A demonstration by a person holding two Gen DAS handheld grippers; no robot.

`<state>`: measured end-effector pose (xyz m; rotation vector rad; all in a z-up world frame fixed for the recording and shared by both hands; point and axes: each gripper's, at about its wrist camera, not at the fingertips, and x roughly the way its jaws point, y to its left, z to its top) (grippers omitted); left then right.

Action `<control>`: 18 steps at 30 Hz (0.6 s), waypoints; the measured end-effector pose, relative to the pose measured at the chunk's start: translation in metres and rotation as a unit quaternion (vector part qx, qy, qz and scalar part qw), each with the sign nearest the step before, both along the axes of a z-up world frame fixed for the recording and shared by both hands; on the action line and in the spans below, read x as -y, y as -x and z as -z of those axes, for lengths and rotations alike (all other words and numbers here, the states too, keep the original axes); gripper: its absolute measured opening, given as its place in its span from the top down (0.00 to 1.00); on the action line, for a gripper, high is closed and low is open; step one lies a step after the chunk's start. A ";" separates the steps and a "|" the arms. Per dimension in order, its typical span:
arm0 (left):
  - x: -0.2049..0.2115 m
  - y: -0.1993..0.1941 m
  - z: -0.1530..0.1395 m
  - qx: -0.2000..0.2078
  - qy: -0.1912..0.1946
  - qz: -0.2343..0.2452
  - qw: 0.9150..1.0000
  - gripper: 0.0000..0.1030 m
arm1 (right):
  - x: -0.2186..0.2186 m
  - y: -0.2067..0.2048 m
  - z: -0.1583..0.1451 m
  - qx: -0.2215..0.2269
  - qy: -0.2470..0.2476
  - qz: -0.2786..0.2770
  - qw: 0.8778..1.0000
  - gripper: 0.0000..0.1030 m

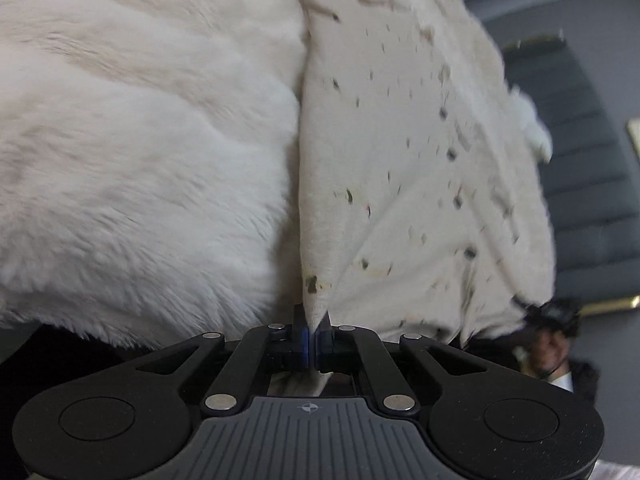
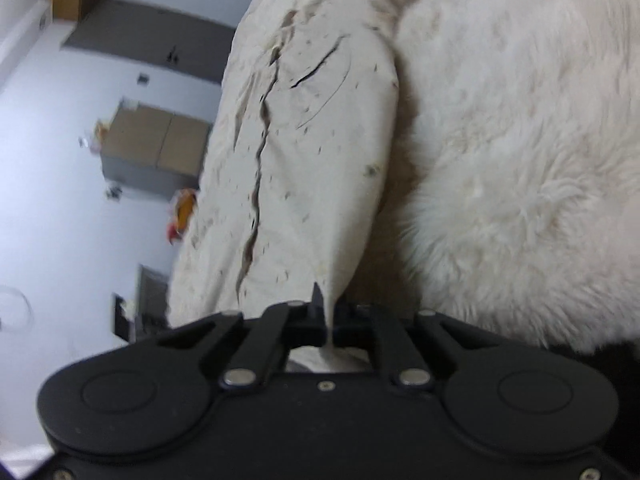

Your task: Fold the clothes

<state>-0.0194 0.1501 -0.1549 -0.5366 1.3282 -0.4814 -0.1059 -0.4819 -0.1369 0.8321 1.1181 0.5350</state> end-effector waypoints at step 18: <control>-0.023 -0.087 -0.052 0.146 -0.009 -0.135 0.980 0.50 | 0.036 -0.040 -0.002 0.062 0.095 0.231 0.966 0.63</control>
